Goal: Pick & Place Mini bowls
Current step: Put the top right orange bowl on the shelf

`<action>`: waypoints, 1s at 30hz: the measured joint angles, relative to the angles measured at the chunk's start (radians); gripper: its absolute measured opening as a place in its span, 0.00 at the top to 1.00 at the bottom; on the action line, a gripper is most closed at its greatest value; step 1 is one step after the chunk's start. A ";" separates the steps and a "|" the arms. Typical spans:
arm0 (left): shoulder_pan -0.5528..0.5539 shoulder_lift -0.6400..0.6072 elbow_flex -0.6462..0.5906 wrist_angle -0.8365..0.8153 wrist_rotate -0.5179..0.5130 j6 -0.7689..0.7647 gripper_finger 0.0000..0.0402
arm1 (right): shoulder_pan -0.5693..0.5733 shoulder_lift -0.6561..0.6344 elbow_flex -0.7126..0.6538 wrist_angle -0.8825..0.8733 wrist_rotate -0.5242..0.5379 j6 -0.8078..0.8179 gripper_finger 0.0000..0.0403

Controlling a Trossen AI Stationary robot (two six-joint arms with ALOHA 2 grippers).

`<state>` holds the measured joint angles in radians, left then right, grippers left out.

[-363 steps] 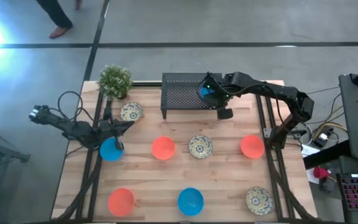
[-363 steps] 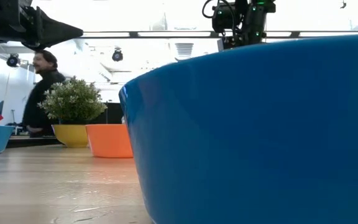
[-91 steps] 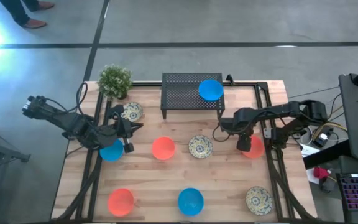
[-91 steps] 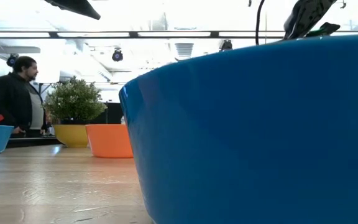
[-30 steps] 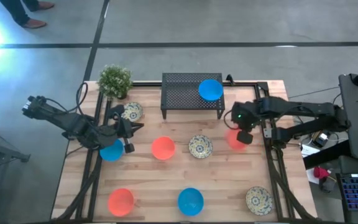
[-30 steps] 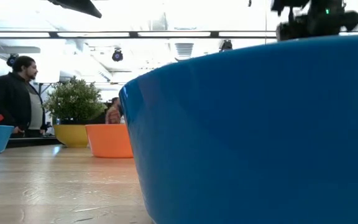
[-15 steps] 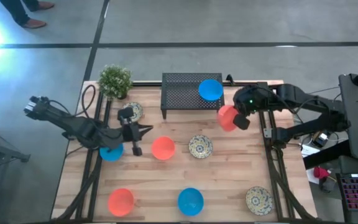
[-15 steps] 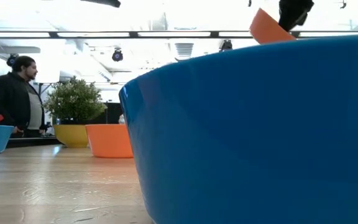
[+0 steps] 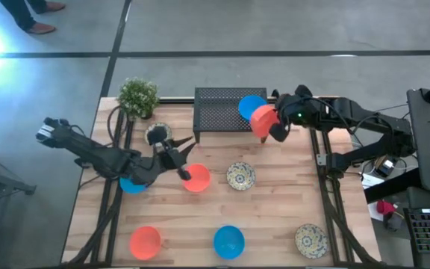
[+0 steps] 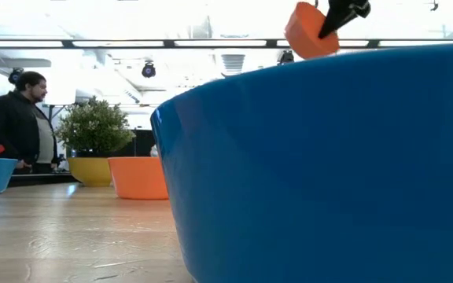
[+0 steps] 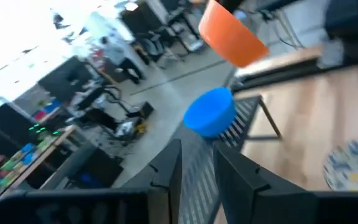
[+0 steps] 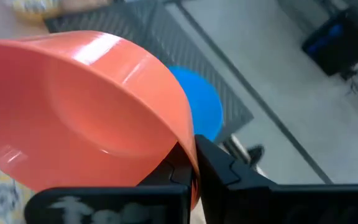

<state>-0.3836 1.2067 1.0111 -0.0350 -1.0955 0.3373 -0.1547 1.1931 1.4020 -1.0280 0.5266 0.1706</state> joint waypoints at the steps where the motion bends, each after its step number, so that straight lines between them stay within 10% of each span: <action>1: 0.005 0.017 0.000 0.048 -0.005 0.021 0.78 | 0.000 0.000 -0.002 0.026 0.000 -0.008 0.98; 15: 0.092 0.240 0.022 0.532 0.094 0.263 0.78 | 0.000 0.002 -0.044 0.291 0.086 -0.079 0.98; 25: 0.127 0.409 0.243 0.536 0.093 0.315 0.78 | 0.000 0.002 -0.119 0.458 0.132 -0.116 0.98; 30: 0.134 0.505 0.369 0.532 -0.063 0.316 0.78 | 0.000 0.002 -0.131 0.516 0.132 -0.131 0.98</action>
<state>-0.2498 1.7116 1.3805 0.4969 -1.1582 0.6532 -0.1543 1.1954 1.2708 -0.5124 0.6582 0.0393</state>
